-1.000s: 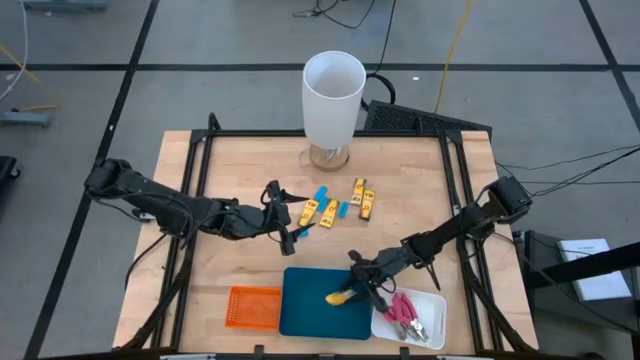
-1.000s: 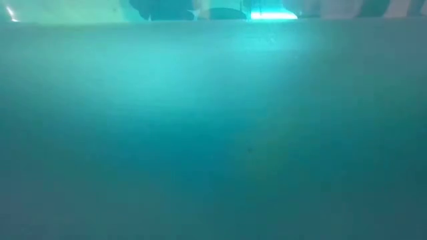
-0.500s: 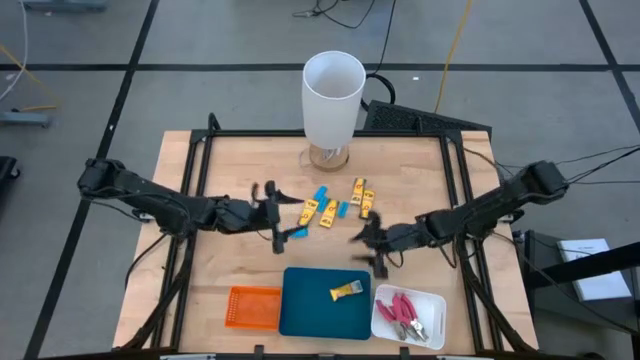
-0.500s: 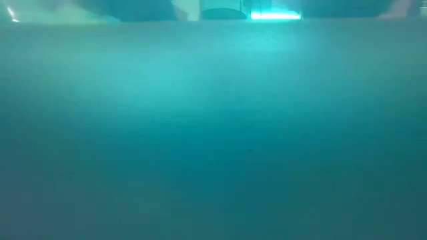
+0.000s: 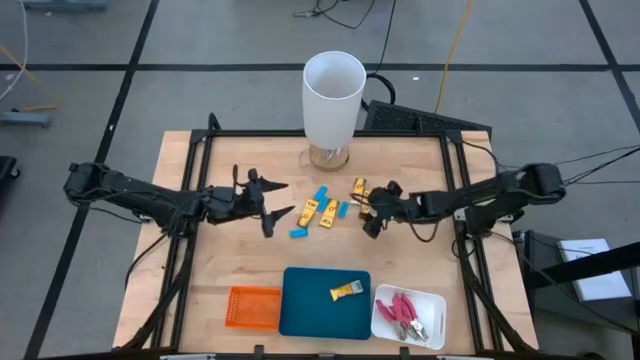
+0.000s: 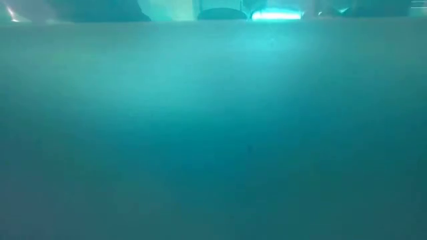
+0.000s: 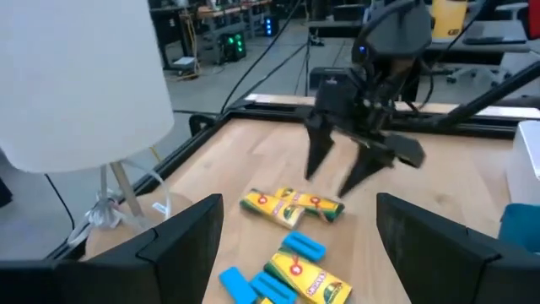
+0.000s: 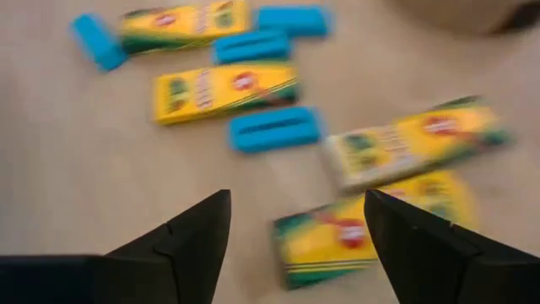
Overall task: Pick & Place School Supplies
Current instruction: Put the yellow crayon box into the blue bin
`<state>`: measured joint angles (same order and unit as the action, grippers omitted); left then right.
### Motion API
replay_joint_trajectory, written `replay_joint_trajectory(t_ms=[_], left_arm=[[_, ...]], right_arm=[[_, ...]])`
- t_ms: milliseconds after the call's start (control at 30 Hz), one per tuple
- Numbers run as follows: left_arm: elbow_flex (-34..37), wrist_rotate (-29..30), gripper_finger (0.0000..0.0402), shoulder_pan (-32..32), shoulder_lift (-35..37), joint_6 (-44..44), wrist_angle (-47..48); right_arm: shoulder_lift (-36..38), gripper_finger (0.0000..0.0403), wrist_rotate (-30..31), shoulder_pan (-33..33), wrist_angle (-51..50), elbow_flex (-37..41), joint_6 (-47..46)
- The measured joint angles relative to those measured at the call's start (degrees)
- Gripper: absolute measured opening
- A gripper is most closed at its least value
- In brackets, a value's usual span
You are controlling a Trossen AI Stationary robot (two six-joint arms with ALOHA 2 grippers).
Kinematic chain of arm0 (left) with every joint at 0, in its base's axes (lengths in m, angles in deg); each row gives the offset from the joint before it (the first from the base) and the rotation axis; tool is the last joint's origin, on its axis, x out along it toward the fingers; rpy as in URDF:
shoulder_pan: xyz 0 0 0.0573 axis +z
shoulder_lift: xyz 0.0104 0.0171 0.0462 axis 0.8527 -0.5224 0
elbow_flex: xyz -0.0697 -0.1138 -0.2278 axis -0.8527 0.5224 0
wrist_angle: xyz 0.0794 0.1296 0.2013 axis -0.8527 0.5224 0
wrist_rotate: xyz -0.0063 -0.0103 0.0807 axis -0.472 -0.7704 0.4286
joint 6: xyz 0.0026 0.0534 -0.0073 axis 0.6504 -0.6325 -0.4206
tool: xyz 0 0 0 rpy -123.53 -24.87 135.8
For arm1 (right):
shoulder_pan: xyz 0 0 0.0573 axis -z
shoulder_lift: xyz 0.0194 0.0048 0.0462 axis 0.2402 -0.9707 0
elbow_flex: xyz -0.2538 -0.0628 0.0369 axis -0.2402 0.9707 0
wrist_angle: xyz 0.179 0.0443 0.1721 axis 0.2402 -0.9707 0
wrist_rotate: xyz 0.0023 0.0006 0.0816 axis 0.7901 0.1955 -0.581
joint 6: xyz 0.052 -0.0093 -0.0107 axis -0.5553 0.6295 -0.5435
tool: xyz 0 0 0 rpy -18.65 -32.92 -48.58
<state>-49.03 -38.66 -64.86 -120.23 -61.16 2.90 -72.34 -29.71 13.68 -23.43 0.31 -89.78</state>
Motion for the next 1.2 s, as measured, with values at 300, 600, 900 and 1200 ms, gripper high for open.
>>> replay_joint_trajectory(t_ms=[300, 600, 900, 1200], left_arm=[[0.0, -0.48, 0.031, 0.65, 0.01, 0.94, -0.05], [0.0, -0.61, 0.031, 0.66, 0.01, 1.05, 0.39], [0.0, -0.61, 0.031, 0.66, -0.01, 1.27, 0.35], [0.0, -0.87, 0.031, 0.66, -0.01, 1.49, 0.43]], right_arm=[[-8.65, 0.025, -12.62, 2.24, 9.02, -0.02, 0.7], [-3.17, 0.0236, -18.28, 2.07, -4.44, -0.06, -5.99], [8.73, 0.0223, -15.48, 1.63, -22.09, 0.01, -11.77], [11.83, 0.023, -3.03, 1.13, -23.92, 0.03, 7.88]])
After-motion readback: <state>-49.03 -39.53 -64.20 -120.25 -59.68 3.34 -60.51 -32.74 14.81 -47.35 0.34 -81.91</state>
